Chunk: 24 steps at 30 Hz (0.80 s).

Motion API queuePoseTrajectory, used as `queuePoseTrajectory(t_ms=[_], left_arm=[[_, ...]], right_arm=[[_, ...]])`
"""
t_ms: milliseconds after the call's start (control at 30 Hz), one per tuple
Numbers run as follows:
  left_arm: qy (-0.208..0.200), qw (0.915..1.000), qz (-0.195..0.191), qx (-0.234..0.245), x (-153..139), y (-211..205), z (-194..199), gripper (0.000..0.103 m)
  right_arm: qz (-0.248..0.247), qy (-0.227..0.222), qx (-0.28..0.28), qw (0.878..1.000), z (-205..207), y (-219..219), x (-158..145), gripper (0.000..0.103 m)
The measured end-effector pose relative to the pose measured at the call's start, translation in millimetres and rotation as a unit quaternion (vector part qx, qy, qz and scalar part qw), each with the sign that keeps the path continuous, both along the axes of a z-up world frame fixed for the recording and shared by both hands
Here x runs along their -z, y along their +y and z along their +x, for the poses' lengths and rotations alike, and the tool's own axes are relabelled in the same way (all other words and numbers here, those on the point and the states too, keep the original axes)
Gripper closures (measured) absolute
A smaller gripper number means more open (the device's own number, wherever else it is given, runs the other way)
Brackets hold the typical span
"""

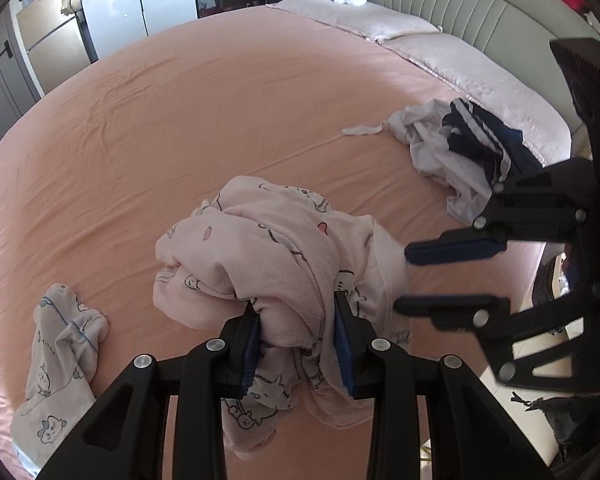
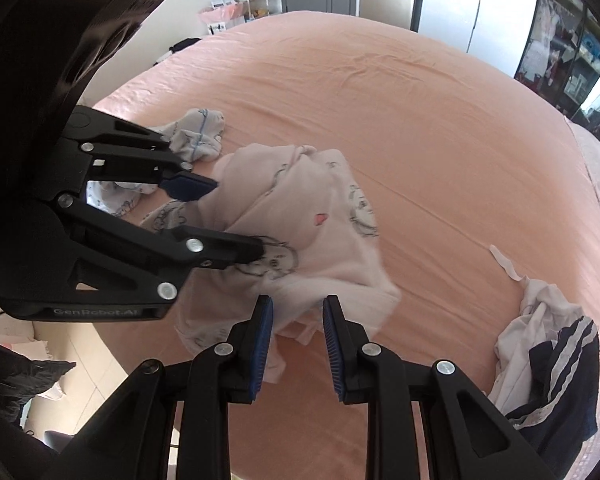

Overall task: Fold clothes
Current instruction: 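Lower the pink garment onto the bed and open both grippers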

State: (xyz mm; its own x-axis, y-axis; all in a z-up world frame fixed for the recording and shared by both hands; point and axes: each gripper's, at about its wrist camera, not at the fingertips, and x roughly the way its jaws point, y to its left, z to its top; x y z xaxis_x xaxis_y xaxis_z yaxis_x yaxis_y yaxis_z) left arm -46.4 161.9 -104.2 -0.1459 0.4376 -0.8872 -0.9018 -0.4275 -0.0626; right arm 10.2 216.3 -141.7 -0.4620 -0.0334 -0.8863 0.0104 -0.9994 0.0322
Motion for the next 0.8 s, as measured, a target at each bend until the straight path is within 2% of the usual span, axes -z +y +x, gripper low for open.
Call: queuePoseTrajectory(t_ms=[200, 400, 433, 533, 667, 800], left_arm=[[0.002, 1.0000, -0.008, 0.002, 9, -7, 0, 0.068], [-0.009, 0.9997, -0.013, -0.017, 13, -14, -9, 0.060], [-0.005, 0.9997, -0.015, -0.017, 13, -14, -10, 0.058], [0.003, 0.9997, -0.019, -0.018, 13, -15, -10, 0.052], [-0.005, 0.9995, -0.021, -0.021, 13, -20, -9, 0.048], [-0.032, 0.9992, -0.014, -0.022, 13, -28, -10, 0.036]], right_arm=[[-0.021, -0.008, 0.025, 0.999, -10, 17, 10, 0.078], [-0.074, -0.025, 0.044, 0.996, -22, 35, 25, 0.078], [-0.082, -0.030, 0.045, 0.995, -22, 39, 28, 0.074], [-0.089, -0.031, 0.053, 0.994, -14, 38, 32, 0.052], [-0.119, -0.034, 0.068, 0.990, -20, 40, 41, 0.040], [-0.123, -0.037, 0.076, 0.989, -20, 52, 49, 0.036]])
